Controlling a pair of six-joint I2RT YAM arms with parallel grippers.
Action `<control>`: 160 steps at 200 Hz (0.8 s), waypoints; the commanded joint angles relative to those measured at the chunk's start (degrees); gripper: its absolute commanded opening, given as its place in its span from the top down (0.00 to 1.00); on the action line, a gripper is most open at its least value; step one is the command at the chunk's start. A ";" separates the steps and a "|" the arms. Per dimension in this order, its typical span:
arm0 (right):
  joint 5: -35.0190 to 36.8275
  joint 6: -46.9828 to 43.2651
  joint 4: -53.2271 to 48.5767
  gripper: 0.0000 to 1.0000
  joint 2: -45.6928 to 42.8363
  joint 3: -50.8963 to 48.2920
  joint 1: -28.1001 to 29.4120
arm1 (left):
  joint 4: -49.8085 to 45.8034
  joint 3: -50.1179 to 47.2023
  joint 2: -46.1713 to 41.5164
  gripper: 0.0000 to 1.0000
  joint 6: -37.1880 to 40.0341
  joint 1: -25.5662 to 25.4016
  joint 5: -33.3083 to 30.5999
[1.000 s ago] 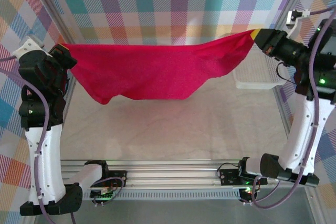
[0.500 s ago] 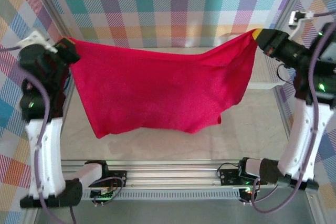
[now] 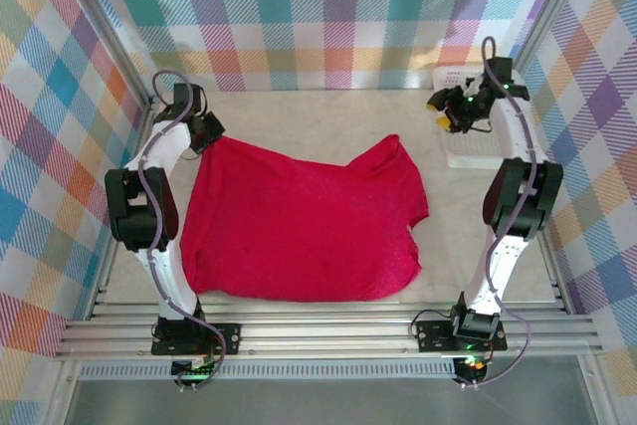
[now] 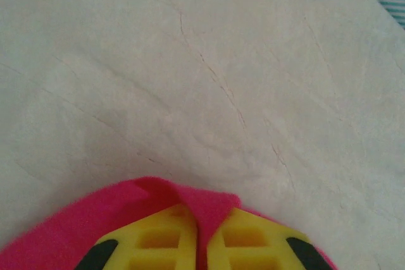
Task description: Fold the inside-out t-shirt
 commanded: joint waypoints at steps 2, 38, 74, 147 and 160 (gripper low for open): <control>2.57 -2.27 -0.22 0.48 -4.90 -1.00 4.46 | 1.25 1.17 -0.08 0.86 0.28 -0.63 1.59; 3.16 -4.15 2.04 0.60 -1.97 -5.28 10.28 | 3.10 -5.37 -2.48 0.89 -0.40 -1.43 1.27; 6.67 -4.05 1.92 0.61 3.22 -3.10 13.84 | 4.39 -11.46 -6.47 0.92 -0.44 -2.35 1.12; 14.77 -5.86 -2.00 0.57 9.63 -0.38 18.08 | 6.72 -17.51 -10.09 0.94 -1.41 -2.67 1.10; 14.29 -5.49 -1.34 0.57 10.07 -0.87 18.36 | 6.83 -17.76 -9.96 0.95 -1.49 -2.66 1.39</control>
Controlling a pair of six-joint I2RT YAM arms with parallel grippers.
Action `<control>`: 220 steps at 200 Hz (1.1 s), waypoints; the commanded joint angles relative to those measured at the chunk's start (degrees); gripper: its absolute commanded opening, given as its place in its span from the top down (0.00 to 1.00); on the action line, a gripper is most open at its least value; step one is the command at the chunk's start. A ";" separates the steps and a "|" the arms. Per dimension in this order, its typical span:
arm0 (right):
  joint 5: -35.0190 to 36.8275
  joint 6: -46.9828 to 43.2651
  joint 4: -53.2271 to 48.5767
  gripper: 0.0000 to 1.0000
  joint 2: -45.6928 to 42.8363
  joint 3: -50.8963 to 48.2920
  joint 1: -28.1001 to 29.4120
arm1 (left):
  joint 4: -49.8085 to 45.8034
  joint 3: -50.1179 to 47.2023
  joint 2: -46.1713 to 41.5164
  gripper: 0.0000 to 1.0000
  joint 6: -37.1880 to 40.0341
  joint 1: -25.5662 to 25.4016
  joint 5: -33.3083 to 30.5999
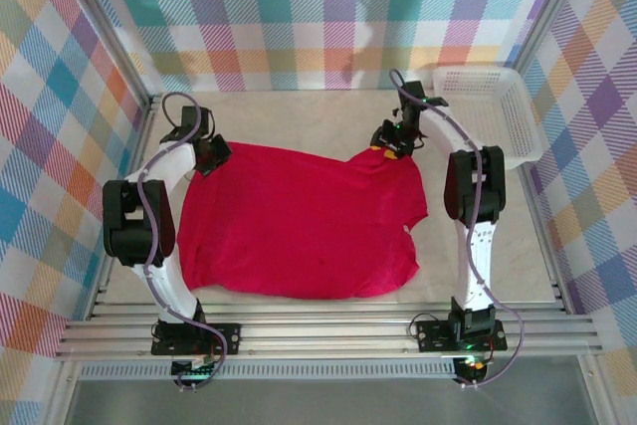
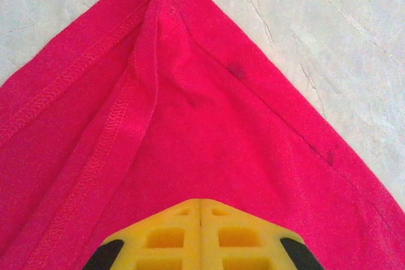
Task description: Fold the inside-out t-shirt
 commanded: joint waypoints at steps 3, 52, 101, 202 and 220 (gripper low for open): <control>0.84 -0.68 -0.04 0.57 0.54 -0.60 0.78 | 1.28 -1.35 -1.48 0.95 -0.75 -0.34 0.67; 2.06 -0.36 -0.20 0.55 1.31 -1.79 1.54 | 1.56 -1.83 -1.08 0.98 -0.84 -0.42 0.75; 3.54 -1.43 0.53 0.47 -1.00 -5.39 1.59 | 1.81 -1.94 -0.30 0.97 -1.21 -0.46 0.97; 1.25 -0.94 -0.71 0.87 1.30 -0.71 2.23 | 0.53 -2.50 -1.15 0.91 -0.08 -0.41 -2.03; 1.34 -1.50 -2.16 0.92 0.85 0.52 2.34 | 0.29 -2.59 -1.30 0.89 0.22 -0.39 -2.37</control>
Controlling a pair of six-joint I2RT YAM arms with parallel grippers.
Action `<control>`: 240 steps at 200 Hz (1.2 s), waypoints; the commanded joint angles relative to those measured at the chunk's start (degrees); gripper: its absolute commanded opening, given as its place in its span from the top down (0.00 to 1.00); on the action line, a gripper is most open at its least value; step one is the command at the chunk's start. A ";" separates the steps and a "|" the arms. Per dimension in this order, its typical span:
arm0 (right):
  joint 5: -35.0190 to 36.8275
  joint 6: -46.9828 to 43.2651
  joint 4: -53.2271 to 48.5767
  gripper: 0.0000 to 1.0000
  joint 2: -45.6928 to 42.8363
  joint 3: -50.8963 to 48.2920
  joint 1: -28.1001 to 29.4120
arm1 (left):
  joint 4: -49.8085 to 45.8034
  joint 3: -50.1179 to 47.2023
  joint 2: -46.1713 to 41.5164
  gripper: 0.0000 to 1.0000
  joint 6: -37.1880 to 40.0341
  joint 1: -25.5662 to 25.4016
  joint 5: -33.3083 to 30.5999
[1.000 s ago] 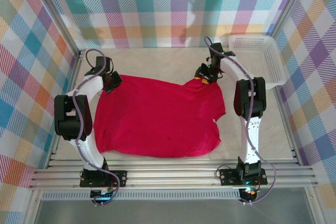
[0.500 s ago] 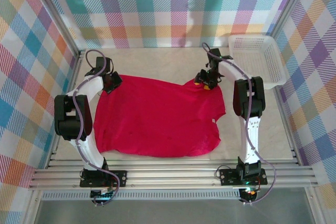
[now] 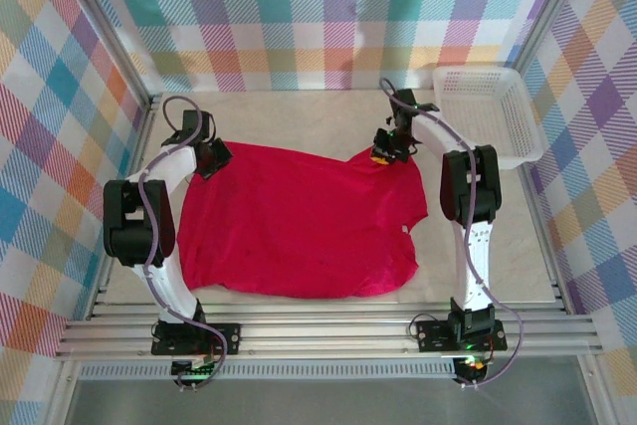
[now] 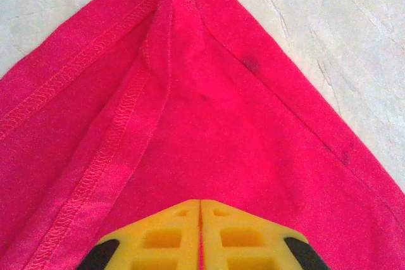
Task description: Fold the inside-out t-shirt
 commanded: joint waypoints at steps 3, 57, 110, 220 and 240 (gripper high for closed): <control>-0.56 -0.89 -3.36 0.93 0.20 2.97 0.54 | -1.12 -0.76 -1.33 0.89 0.90 -0.40 -1.49; -1.26 -1.97 -4.43 1.00 -1.31 6.78 0.80 | -0.80 -1.03 -1.15 0.89 0.50 -0.45 -0.65; -2.44 -2.92 -1.11 1.00 8.04 26.84 0.76 | -0.85 -2.03 -2.19 0.90 0.87 -0.44 -0.87; -10.15 -2.01 0.88 0.42 -7.90 6.33 2.83 | -5.18 -11.81 -18.43 0.60 1.15 -6.85 0.57; -11.40 -1.01 6.67 0.42 -17.29 -11.84 3.27 | -6.55 -17.39 -23.30 0.57 0.43 -9.94 -0.36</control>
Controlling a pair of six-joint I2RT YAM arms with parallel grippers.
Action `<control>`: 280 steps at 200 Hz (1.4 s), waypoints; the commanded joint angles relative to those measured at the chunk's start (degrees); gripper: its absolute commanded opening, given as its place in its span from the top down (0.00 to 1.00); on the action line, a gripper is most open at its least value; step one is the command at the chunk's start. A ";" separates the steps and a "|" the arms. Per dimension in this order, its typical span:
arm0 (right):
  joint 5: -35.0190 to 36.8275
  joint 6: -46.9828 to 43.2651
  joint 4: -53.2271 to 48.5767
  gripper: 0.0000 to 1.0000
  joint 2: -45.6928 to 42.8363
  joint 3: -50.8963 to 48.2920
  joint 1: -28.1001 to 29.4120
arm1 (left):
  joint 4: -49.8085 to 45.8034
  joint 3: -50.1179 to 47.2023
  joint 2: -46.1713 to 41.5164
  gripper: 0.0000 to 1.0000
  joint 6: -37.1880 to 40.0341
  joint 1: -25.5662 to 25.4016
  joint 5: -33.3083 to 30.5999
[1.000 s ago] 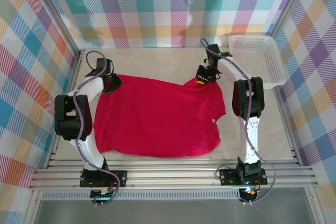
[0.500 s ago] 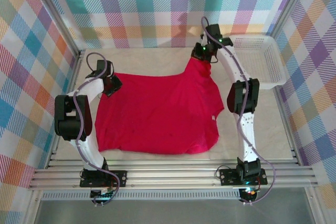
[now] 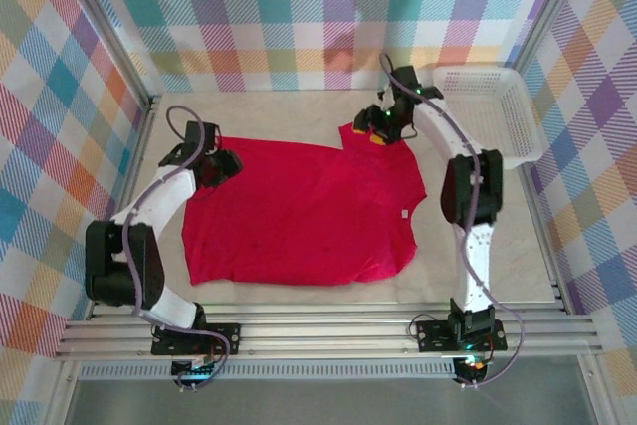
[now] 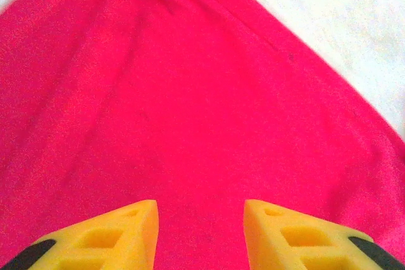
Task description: Fold the inside-out t-shirt
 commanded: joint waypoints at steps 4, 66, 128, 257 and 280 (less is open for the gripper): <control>-3.00 0.50 7.70 0.42 -12.80 -18.00 1.63 | -4.74 -6.49 -5.96 0.57 -0.18 -3.57 -0.81; -4.39 2.75 15.06 0.41 -18.41 -40.41 2.18 | 3.20 -17.89 -9.38 0.51 -5.93 -4.62 -0.54; -0.41 2.17 12.81 0.41 -2.91 -27.74 -5.80 | 11.72 -6.27 14.95 0.56 -5.52 -2.36 -1.79; 2.58 -1.82 2.87 0.37 -19.94 -26.15 -6.78 | -12.37 -8.29 -7.70 0.56 0.75 -2.76 -8.99; 1.13 -1.47 3.55 0.37 -24.54 -31.78 -6.70 | -11.05 -15.64 -12.52 0.56 -0.99 -2.77 -9.00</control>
